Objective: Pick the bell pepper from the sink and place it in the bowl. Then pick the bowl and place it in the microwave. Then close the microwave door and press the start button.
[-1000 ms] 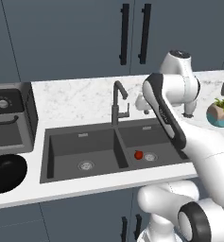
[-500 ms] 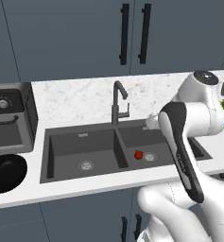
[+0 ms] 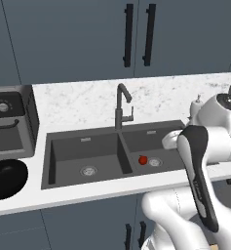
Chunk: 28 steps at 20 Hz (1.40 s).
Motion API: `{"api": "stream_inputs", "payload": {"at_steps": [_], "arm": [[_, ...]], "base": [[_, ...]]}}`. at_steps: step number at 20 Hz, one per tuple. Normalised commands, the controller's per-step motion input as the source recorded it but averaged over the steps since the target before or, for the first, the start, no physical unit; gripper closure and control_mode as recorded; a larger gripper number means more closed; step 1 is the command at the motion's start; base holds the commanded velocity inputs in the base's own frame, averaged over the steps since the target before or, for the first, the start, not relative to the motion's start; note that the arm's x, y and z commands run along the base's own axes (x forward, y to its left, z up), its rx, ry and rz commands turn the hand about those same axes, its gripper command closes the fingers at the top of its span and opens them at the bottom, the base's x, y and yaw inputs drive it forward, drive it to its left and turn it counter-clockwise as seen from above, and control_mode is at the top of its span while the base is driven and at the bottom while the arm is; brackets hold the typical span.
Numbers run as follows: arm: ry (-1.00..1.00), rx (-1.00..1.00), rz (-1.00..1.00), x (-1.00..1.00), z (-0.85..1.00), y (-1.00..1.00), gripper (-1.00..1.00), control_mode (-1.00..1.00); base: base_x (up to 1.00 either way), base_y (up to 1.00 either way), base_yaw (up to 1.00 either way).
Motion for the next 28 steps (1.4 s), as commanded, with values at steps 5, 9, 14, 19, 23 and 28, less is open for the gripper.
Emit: {"api": "stream_inputs", "payload": {"at_steps": [5, 9, 14, 19, 23, 28], "arm": [[0.13, 0.12, 0.02, 0.04, -0.21, -0.49, -1.00, -1.00], [0.05, 0.11, 0.02, 0.19, -0.30, -0.36, -1.00, -1.00], [0.00, 0.03, 0.00, 0.48, -0.35, -0.04, -1.00, -1.00], [0.02, 0.00, 0.00, 0.67, -0.46, 0.00, -1.00, -1.00], [0.06, 0.00, 0.00, 0.69, -0.37, 0.00, -1.00, -1.00], [0.13, 0.00, 0.00, 0.71, -0.28, -0.06, -1.00, -1.00]], "base": [[0.00, 0.00, 0.00], [0.00, 0.00, 0.00], [0.00, 0.00, 0.00], [0.00, 0.00, 0.00], [0.00, 0.00, 0.00], [0.00, 0.00, 0.00]]}}
